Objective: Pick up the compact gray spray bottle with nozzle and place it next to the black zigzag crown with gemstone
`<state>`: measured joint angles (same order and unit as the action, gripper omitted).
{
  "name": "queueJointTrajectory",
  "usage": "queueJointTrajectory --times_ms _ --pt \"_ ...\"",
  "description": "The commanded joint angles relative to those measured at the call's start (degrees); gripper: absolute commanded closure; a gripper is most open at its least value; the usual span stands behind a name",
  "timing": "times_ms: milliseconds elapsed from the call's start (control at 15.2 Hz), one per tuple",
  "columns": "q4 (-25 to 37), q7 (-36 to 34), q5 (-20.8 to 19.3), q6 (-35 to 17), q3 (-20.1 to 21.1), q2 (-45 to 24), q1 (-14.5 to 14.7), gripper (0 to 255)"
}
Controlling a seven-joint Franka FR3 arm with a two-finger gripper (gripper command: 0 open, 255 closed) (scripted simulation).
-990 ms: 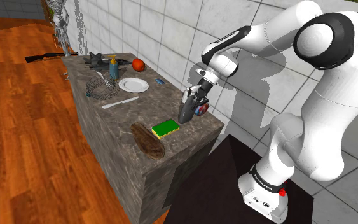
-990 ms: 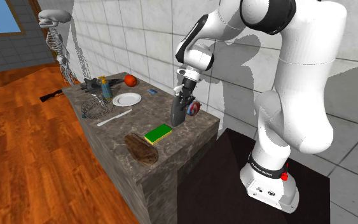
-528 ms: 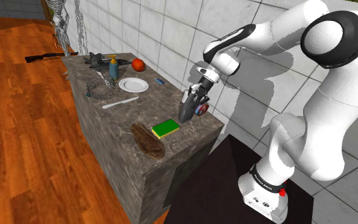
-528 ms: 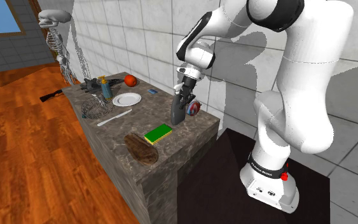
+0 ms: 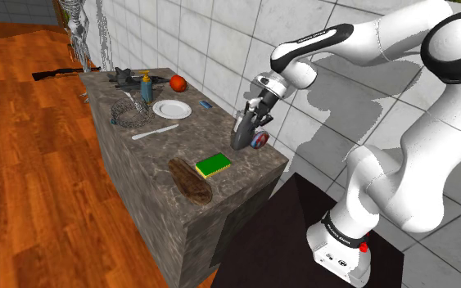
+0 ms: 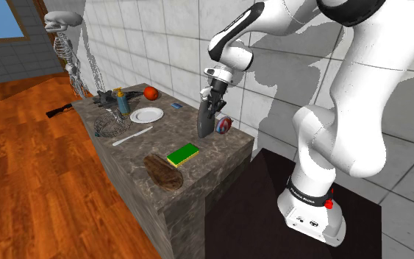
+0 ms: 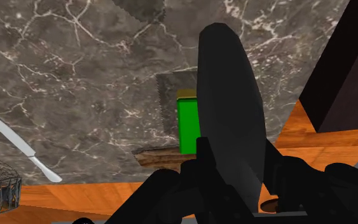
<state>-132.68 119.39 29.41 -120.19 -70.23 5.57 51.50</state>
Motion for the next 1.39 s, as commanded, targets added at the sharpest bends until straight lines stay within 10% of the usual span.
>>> queueJointTrajectory --times_ms 0,1320 --pt "0.2 -2.8 -3.1 0.1 1.4 2.8 -1.0 255" --pt "7.8 -17.0 -14.4 10.5 11.9 14.2 -8.4 255"
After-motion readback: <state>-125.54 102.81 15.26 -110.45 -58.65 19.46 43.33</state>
